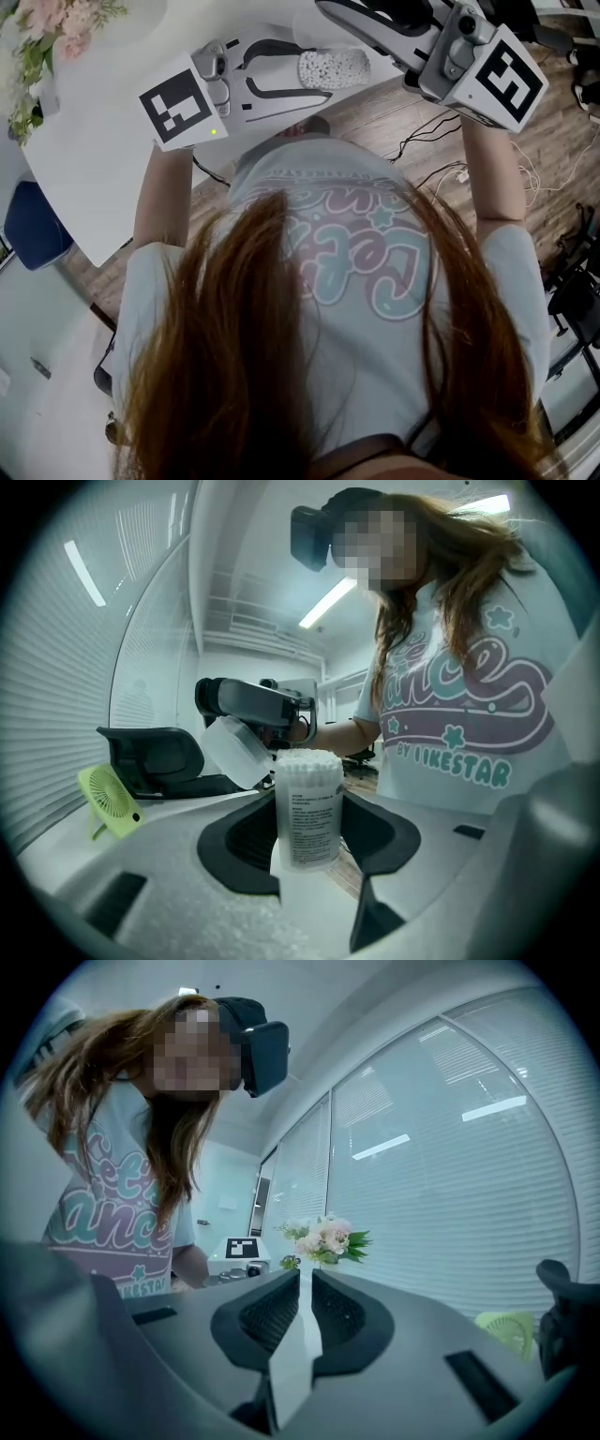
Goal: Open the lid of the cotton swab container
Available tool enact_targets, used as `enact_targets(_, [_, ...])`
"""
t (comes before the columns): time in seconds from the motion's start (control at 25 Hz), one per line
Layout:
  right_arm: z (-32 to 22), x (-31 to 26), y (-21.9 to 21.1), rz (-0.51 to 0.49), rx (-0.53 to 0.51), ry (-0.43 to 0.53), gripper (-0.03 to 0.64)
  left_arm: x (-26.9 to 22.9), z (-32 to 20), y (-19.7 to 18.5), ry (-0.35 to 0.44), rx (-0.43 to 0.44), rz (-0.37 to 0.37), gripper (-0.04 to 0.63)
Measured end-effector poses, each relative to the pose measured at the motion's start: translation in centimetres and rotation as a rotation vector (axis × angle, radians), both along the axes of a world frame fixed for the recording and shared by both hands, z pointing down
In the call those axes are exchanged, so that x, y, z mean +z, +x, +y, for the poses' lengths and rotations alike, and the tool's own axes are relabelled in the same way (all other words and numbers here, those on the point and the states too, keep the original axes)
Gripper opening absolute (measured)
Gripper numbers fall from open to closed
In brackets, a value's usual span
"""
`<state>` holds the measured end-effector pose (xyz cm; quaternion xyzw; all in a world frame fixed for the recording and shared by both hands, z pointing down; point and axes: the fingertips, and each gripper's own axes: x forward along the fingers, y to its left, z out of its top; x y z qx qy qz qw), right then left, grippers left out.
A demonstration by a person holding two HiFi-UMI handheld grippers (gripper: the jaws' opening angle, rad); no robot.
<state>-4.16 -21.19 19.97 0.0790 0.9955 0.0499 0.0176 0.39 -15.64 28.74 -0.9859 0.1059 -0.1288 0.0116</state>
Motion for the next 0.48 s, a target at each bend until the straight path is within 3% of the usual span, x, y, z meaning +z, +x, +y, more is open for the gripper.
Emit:
enact_targets(0.2, [-0.1, -1.1, 0.5, -0.034, 0.006, 0.016, 0.060, 0.4, -0.5, -0.2, -0.034, -0.020, 0.022, 0.190])
enact_targets(0.48, [0.3, -1.5, 1.5, -0.067, 0.015, 0.040, 0.099, 0.6, -1.4, -0.7, -0.018, -0.039, 0.011, 0.189])
